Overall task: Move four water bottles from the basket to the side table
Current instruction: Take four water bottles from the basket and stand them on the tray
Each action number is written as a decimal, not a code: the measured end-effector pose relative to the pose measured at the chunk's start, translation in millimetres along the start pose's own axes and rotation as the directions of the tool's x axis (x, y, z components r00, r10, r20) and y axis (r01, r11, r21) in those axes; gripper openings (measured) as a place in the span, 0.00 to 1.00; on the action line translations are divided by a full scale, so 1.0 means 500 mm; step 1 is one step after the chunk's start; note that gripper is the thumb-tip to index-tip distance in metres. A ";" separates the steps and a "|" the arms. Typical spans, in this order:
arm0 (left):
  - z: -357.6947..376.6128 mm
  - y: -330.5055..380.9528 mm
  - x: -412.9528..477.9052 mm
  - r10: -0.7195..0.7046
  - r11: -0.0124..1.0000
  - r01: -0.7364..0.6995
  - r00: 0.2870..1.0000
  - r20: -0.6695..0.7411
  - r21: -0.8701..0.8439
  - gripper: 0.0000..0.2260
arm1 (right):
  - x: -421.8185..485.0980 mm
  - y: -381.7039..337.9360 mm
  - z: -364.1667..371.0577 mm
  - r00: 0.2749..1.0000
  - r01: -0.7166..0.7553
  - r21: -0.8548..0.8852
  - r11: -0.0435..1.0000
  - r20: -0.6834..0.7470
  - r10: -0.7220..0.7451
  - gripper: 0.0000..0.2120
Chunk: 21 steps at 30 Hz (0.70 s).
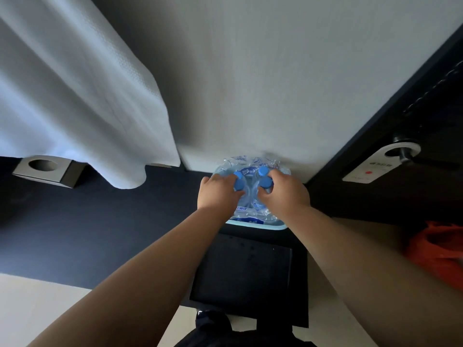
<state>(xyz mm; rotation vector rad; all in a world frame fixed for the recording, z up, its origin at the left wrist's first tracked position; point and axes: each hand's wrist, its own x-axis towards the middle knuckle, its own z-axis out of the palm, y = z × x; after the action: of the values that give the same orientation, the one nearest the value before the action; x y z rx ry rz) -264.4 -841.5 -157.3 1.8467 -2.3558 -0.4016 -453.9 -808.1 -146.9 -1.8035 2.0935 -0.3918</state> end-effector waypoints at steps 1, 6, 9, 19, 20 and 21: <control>-0.017 0.001 -0.004 0.020 0.999 -0.021 0.999 -0.031 -0.044 0.07 | -0.005 -0.010 -0.013 1.000 0.004 0.016 1.000 -0.016 -0.004 0.11; -0.092 0.006 -0.027 0.088 0.983 -0.102 0.992 -0.094 -0.153 0.09 | -0.034 -0.059 -0.065 0.996 0.038 0.062 0.997 -0.084 -0.033 0.12; -0.133 0.003 -0.046 0.111 0.957 -0.142 0.985 -0.132 -0.255 0.10 | -0.056 -0.081 -0.092 0.991 0.047 0.092 0.995 -0.128 -0.035 0.13; -0.206 -0.028 -0.123 0.147 0.933 -0.194 0.974 -0.172 -0.304 0.10 | -0.135 -0.139 -0.127 0.979 0.117 0.096 0.989 -0.177 -0.098 0.15; -0.208 -0.030 -0.132 0.149 0.931 -0.199 0.973 -0.179 -0.308 0.10 | -0.143 -0.142 -0.126 0.980 0.121 0.091 0.988 -0.167 -0.105 0.15; -0.210 -0.033 -0.142 0.154 0.929 -0.207 0.970 -0.189 -0.308 0.10 | -0.153 -0.144 -0.123 0.979 0.131 0.090 0.987 -0.166 -0.115 0.16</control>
<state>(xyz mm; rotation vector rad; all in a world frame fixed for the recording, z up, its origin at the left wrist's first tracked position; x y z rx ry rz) -204.6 -790.5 -56.5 1.4435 -2.1714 -0.5571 -406.6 -744.7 -54.4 -1.9039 2.0295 -0.6838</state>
